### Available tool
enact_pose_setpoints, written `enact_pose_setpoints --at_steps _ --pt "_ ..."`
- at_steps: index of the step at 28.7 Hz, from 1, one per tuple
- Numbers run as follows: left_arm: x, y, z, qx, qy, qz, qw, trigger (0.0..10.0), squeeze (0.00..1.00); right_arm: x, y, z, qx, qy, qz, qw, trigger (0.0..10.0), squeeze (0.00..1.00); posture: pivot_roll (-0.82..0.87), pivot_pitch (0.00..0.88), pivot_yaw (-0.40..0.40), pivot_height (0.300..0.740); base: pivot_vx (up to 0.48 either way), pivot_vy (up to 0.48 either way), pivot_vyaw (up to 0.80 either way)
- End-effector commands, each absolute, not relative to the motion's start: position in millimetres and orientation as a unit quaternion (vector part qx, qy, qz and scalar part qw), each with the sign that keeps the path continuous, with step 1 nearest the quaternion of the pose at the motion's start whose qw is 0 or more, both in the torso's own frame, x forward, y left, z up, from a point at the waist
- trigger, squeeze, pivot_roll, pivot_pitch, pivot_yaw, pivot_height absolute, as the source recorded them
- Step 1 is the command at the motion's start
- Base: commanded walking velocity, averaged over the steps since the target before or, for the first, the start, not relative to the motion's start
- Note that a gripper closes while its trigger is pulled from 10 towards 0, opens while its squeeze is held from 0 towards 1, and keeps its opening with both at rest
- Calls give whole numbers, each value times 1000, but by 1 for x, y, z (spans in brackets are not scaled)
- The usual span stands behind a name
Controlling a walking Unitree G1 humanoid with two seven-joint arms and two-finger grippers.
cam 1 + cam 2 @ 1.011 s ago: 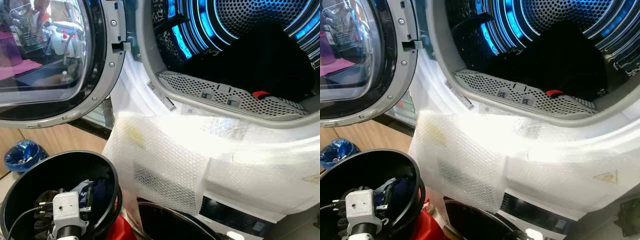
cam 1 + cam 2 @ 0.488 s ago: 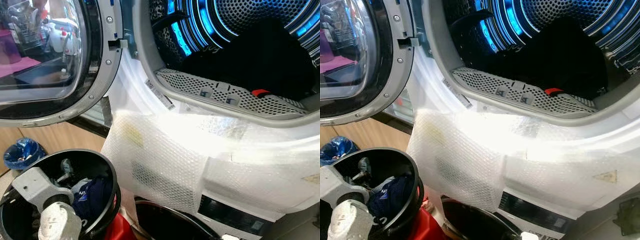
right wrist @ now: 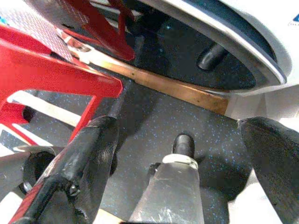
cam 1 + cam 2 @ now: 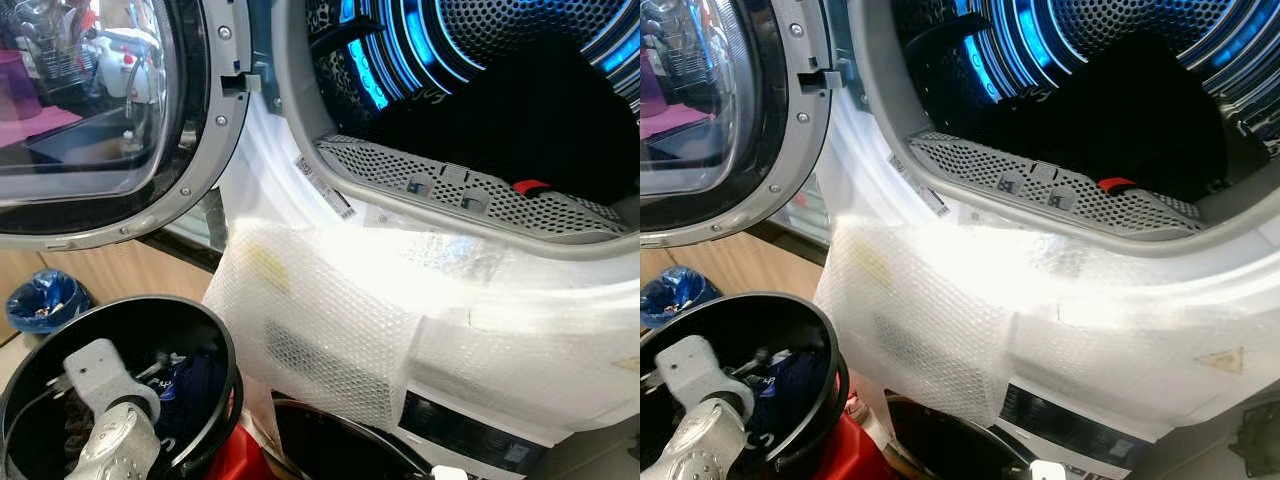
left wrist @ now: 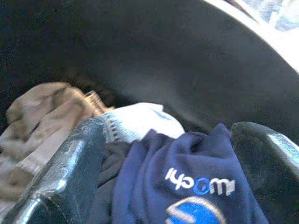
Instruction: Clothes washing
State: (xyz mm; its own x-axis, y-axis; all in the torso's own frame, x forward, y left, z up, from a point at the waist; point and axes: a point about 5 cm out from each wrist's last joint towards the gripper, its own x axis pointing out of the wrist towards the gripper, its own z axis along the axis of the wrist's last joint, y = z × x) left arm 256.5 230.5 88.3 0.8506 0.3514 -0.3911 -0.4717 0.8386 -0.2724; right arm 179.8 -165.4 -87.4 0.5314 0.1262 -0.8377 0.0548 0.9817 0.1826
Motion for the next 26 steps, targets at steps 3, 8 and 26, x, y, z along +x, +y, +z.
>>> enact_pose_setpoints --at_steps 3,8,26 --pt "259 230 81 -138 182 195 954 10000 1000 176 -167 -89 88 491 17 867 10000 0 7 19 -55 740 0 0 0" --pt "265 228 79 -145 189 174 956 10000 1000 178 -166 -88 84 489 21 868 10000 0 5 7 -59 740 0 0 0" --pt "264 195 62 -142 293 117 938 10000 0 174 -172 -90 55 496 33 866 10000 0 -33 51 -70 740 0 0 0"
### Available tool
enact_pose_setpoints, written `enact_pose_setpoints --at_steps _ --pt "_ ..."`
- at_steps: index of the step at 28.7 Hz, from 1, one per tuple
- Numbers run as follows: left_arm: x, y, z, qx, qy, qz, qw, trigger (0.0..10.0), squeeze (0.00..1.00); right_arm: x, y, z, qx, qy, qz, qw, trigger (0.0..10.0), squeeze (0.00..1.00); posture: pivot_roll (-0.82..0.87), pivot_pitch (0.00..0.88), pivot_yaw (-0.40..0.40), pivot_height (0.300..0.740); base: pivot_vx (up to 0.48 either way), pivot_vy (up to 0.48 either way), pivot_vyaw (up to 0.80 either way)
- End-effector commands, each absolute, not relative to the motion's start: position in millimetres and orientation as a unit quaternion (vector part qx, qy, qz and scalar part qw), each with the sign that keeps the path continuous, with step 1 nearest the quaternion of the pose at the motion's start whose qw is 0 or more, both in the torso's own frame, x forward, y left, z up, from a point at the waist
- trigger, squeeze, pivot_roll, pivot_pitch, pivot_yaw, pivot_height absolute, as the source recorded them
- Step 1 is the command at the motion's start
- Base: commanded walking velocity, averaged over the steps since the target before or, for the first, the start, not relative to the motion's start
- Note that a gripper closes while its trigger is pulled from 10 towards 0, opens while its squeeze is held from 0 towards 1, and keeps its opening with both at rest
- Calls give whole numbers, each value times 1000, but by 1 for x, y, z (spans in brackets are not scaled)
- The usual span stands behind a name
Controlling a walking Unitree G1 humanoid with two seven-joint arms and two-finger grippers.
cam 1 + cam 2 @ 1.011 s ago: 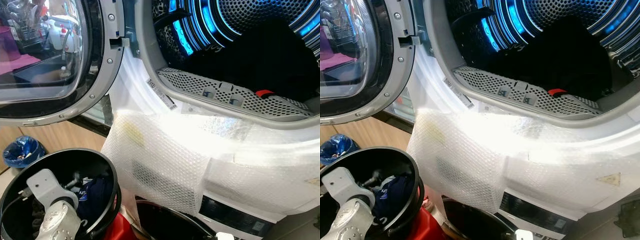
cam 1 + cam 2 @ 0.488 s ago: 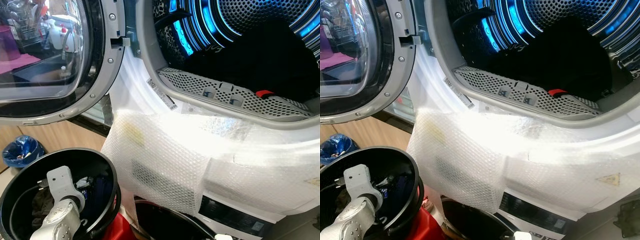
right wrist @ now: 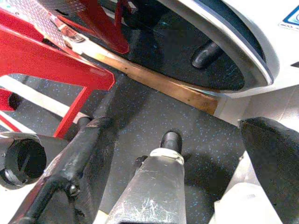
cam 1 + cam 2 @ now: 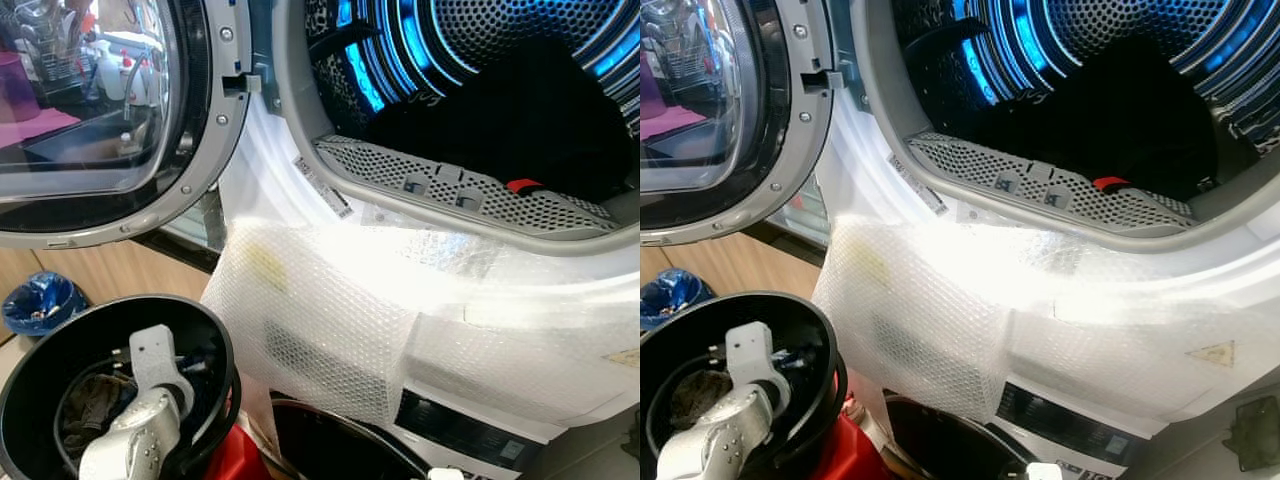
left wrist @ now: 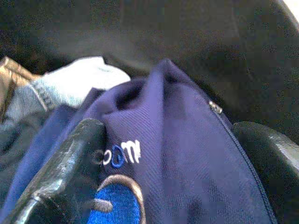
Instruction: Clothes washing
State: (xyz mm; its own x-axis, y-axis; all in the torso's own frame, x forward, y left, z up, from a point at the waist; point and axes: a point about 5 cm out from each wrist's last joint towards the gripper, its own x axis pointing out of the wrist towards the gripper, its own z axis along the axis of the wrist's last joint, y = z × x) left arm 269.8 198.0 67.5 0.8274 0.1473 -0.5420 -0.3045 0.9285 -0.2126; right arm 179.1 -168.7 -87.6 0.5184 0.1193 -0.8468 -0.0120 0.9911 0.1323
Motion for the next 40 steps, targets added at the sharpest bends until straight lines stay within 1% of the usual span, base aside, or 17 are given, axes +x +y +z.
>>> enact_pose_setpoints --at_steps 1,6,10,13,14,16,17,20,24,30,31,32,33,40 --pt "261 196 62 -139 294 123 938 10000 0 174 -172 -90 54 497 34 866 10000 0 -32 52 -70 740 0 0 0" --pt "249 201 61 -127 313 142 930 10000 0 175 -172 -89 52 498 37 865 10000 0 -29 53 -69 740 0 0 0" --pt "239 203 54 -142 339 148 918 10000 0 174 -171 -90 49 501 43 863 10000 0 -16 44 -65 740 0 0 0" --pt "227 210 42 -145 377 153 902 10000 0 176 -167 -89 48 500 51 863 10000 0 -11 33 -60 740 0 0 0" --pt "227 210 42 -145 377 153 902 10000 0 176 -167 -89 48 500 51 863 10000 0 -11 33 -60 740 0 0 0" --pt "221 213 39 -155 394 162 891 10000 0 178 -166 -89 48 499 51 864 10000 0 -10 26 -55 740 0 0 0" --pt "221 213 39 -155 394 162 891 10000 0 178 -166 -89 48 499 51 864 10000 0 -10 26 -55 740 0 0 0" --pt "217 219 34 -175 404 192 877 10000 0 178 -165 -88 49 498 52 864 10000 0 -12 15 -52 740 0 0 0" --pt "219 220 31 -202 405 214 866 10000 0 178 -165 -89 49 499 51 864 10000 0 -17 4 -50 740 0 0 0" --pt "222 214 23 -225 424 207 853 10000 0 176 -165 -90 42 504 58 861 10000 0 -22 0 -50 740 0 0 0" --pt "223 214 21 -227 429 206 850 4980 0 176 -165 -90 41 504 58 861 10000 0 -26 0 -48 740 0 0 0" --pt "223 214 20 -229 432 206 848 4980 0 176 -165 -90 41 504 58 861 10000 0 -26 0 -48 740 0 0 0" --pt "223 214 19 -233 435 204 846 0 0 176 -165 -89 41 503 58 861 10000 0 -29 0 -47 740 0 0 0" --pt "226 207 18 -244 445 180 843 0 0 177 -165 -89 43 503 57 861 10000 0 -34 0 -46 740 0 0 0"
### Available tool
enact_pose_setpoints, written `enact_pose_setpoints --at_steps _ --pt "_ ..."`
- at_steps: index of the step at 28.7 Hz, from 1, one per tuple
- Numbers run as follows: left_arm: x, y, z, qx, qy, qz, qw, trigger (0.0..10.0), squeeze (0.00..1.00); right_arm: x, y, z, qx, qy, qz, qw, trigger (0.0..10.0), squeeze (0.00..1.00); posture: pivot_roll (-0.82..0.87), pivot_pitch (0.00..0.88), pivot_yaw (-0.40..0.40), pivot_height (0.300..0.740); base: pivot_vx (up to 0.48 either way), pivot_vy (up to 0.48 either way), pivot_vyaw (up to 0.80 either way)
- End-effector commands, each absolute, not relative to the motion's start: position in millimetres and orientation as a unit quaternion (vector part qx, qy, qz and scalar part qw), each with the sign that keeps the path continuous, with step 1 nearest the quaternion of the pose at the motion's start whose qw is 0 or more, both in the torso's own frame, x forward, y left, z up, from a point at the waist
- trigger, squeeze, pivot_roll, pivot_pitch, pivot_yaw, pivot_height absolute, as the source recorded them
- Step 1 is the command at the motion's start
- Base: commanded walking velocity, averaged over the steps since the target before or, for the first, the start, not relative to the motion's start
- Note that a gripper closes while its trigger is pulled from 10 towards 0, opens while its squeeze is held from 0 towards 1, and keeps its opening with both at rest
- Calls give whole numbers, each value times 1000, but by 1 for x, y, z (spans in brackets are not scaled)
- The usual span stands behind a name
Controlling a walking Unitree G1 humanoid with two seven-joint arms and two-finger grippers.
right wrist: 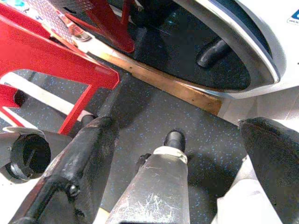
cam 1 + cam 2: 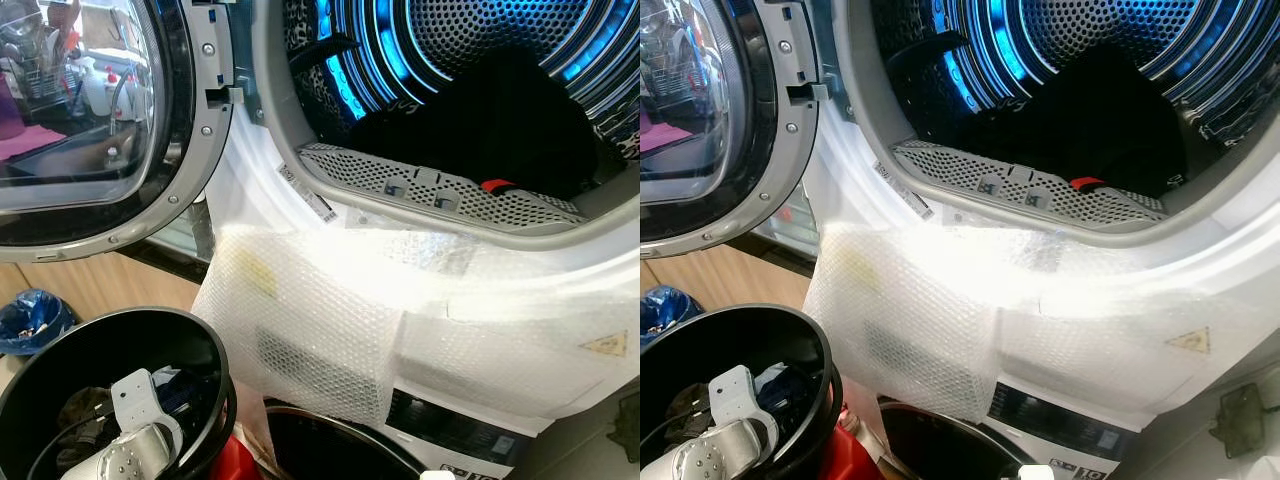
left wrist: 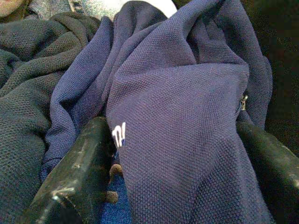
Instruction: Clothes washing
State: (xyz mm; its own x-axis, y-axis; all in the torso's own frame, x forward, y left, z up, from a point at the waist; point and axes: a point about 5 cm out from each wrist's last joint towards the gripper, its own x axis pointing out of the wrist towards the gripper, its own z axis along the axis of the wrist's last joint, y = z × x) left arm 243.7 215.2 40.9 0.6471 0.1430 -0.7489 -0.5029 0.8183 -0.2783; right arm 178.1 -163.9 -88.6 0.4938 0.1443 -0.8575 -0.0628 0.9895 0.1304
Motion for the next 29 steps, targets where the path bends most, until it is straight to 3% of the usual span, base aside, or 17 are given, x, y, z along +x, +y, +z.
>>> enact_pose_setpoints --at_steps 1,29 --pt "226 205 17 -245 448 177 842 0 0 177 -164 -89 43 503 58 861 10000 0 -35 0 -47 740 0 0 0" --pt "227 201 20 -259 452 172 836 0 0 176 -163 -90 52 511 60 856 10000 0 -29 22 -36 740 0 0 0"
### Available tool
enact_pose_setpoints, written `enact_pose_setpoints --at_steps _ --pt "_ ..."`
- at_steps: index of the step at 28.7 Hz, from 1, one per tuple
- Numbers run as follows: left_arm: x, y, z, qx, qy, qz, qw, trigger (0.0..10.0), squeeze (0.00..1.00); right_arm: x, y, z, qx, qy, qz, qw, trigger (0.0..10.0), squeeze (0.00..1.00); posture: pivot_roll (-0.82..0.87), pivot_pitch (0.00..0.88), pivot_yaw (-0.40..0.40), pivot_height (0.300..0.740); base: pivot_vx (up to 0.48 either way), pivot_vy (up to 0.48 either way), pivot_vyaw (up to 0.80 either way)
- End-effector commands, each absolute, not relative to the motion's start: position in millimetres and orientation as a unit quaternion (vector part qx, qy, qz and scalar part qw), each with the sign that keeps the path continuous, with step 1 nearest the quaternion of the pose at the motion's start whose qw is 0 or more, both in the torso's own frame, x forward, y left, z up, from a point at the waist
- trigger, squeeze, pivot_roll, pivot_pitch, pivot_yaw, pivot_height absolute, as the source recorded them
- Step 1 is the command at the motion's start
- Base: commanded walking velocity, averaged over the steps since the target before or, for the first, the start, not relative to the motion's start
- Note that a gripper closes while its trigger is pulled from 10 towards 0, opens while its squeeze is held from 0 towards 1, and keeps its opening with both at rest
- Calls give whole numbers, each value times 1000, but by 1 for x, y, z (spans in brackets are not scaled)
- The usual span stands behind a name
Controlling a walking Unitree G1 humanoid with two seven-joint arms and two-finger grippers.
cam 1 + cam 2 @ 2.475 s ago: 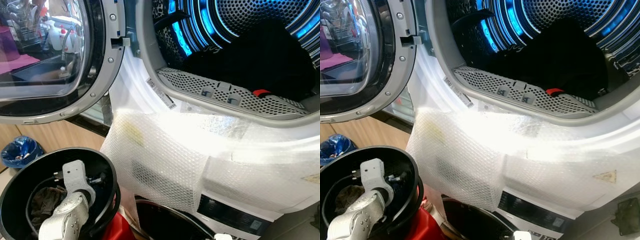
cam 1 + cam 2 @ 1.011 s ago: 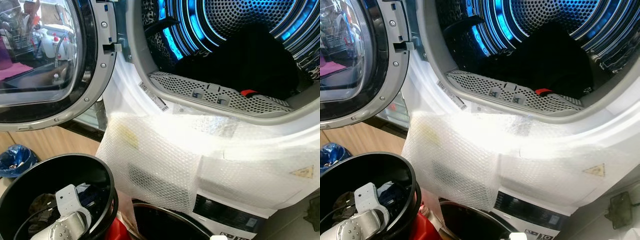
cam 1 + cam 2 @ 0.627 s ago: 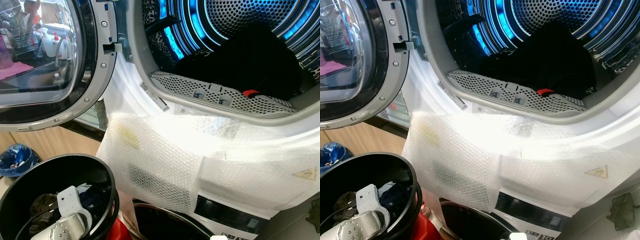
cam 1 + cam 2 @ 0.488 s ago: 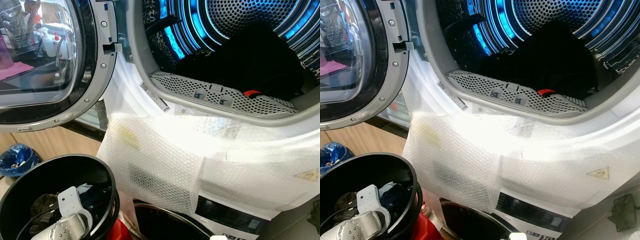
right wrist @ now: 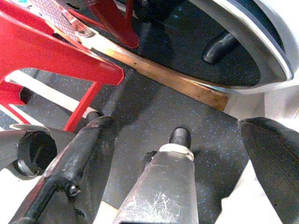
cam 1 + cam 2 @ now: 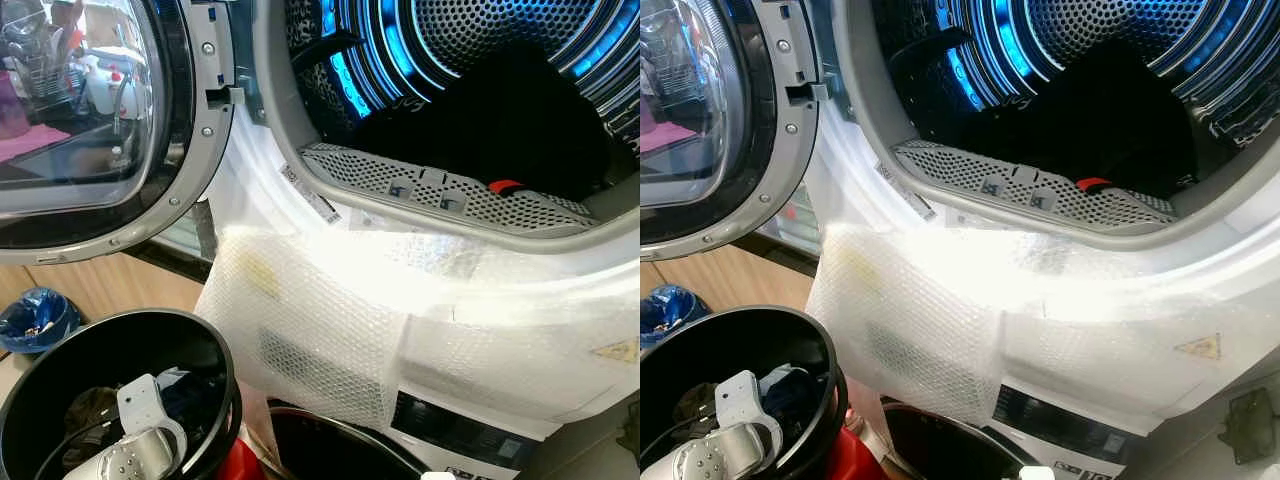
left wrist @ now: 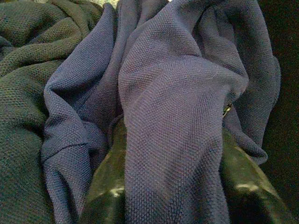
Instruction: Clothes washing
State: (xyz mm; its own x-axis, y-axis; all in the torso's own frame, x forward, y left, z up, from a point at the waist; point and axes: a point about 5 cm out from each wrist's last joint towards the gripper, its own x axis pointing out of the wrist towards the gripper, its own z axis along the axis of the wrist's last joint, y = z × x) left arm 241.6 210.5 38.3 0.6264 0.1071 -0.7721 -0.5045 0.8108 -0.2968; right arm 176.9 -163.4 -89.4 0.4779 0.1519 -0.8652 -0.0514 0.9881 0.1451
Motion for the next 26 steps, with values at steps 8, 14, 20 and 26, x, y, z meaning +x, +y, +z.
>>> enact_pose_setpoints --at_steps 8,14,20,26 --pt "226 202 21 -269 443 178 836 0 0 179 -161 -88 57 508 59 858 10000 0 -21 1 -35 740 0 0 0" --pt "225 196 21 -270 444 168 838 0 0 181 -158 -88 55 506 65 858 10000 0 -17 0 -34 740 0 0 0" --pt "227 194 22 -270 442 164 839 0 0 183 -156 -87 53 505 71 859 10000 0 -18 0 -33 740 0 0 0" --pt "232 204 40 -244 385 176 873 0 0 180 -156 -88 47 507 78 857 10000 0 -12 0 -28 740 0 0 0"
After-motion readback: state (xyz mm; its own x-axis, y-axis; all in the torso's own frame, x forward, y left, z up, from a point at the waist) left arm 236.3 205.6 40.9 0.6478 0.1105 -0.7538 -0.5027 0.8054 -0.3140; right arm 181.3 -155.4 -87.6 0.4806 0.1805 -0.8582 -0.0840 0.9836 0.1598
